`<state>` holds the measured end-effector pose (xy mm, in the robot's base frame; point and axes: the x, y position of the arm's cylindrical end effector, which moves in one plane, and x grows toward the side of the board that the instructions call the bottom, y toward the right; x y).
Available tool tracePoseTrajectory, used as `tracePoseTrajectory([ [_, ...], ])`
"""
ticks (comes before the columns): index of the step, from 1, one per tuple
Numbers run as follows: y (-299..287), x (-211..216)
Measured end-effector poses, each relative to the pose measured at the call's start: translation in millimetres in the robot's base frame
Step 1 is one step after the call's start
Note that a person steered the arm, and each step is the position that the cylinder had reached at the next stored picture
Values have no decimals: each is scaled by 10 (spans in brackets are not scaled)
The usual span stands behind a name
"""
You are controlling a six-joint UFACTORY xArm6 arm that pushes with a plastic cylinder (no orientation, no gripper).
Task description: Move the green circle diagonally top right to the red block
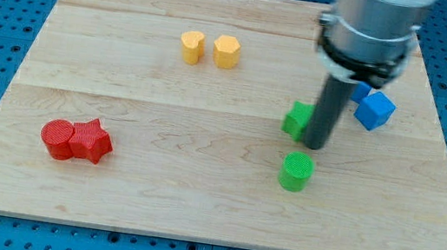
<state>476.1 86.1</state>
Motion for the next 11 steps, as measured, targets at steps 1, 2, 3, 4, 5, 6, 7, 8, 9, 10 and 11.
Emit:
tracePoseTrajectory([
  [1, -494, 0],
  [2, 344, -92],
  [3, 750, 186],
  [4, 448, 496],
  [5, -253, 677],
  [6, -208, 709],
  [7, -371, 867],
  [8, -506, 966],
  [9, -591, 659],
  [10, -796, 252],
  [11, -830, -284],
])
